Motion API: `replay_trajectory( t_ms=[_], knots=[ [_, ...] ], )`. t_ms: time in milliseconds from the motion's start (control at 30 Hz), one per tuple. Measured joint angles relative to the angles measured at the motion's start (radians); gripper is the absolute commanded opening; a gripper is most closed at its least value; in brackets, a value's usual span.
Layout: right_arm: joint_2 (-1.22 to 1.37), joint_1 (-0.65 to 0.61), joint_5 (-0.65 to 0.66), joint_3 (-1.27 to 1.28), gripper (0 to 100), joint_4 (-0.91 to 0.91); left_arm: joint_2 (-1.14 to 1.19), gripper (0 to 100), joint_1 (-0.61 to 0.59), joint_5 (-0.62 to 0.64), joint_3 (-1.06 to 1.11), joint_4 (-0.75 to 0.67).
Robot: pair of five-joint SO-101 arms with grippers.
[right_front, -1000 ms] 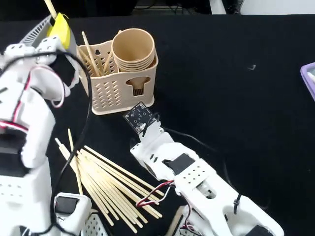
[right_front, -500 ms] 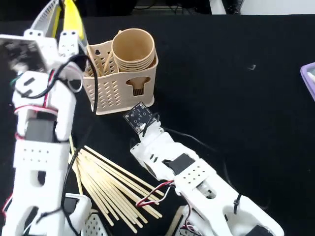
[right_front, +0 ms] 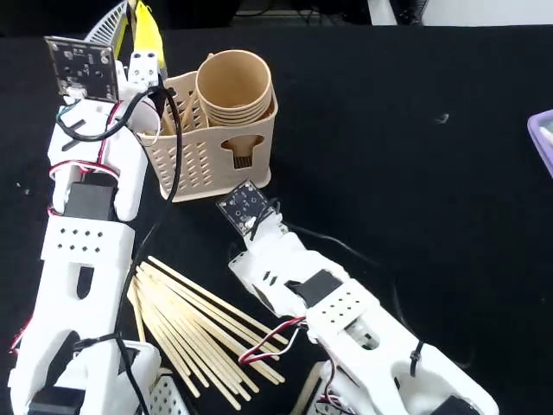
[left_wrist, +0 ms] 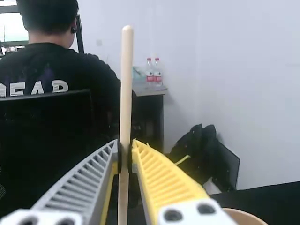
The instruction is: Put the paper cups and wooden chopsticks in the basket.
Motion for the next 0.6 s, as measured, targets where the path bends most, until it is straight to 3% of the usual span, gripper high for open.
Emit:
replay_trajectory(
  t_ms=[167,400,600],
  knots=[
    [0.0,0.0,0.0,0.0,23.4,0.0,0.0,13,-0.028,0.002,0.0,0.084],
    [0.0,-0.002,0.0,0.0,23.4,0.0,0.0,13,-0.114,0.204,-0.117,0.287],
    [0.0,-0.002,0.0,0.0,23.6,0.0,-0.002,13,-0.195,0.253,-0.241,0.448]
  ],
)
